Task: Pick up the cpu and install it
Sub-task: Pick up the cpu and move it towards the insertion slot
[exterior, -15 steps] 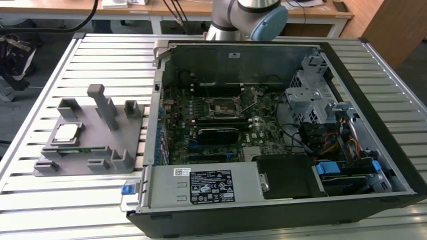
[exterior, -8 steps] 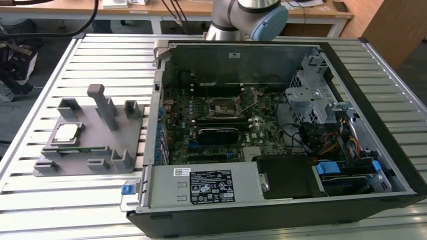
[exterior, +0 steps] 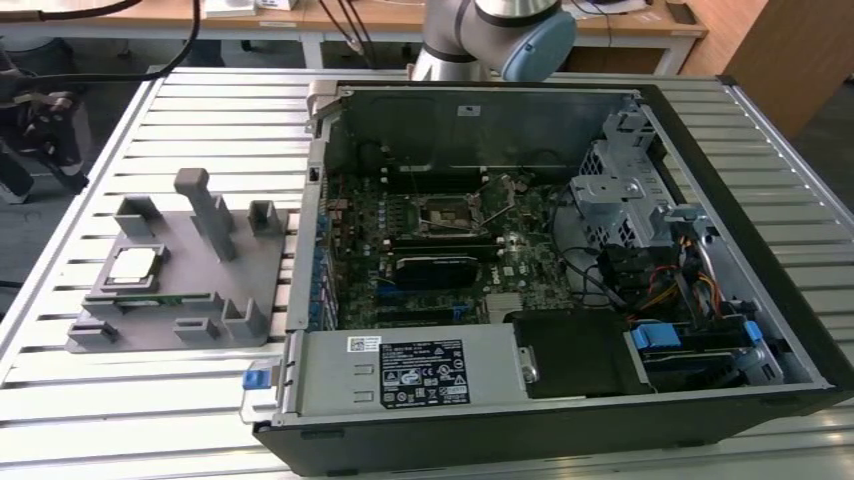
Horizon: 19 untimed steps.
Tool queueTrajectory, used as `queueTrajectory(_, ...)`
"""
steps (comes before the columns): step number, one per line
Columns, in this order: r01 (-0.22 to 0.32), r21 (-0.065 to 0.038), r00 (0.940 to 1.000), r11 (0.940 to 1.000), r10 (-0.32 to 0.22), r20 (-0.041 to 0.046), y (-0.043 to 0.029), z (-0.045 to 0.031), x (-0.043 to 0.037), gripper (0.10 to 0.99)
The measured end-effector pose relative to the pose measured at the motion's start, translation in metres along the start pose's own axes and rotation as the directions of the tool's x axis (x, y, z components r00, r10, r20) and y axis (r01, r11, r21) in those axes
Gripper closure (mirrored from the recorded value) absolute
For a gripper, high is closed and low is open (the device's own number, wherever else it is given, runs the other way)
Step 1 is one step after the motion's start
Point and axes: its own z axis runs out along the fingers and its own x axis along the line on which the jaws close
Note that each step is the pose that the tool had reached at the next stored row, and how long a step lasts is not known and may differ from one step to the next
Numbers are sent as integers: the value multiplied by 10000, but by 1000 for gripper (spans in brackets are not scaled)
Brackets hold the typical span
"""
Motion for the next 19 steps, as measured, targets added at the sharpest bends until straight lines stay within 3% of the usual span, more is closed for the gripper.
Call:
queueTrajectory(3,392,9,9992,9992,-392,-11,-1,50,-1,506)
queueTrajectory(4,397,9,9992,9992,-397,-10,-1,68,-1,439)
queueTrajectory(12,243,6,9997,9997,-243,-2,4,214,-4,439)
queueTrajectory(19,245,24,9997,9997,-245,70,-1,336,-7,439)
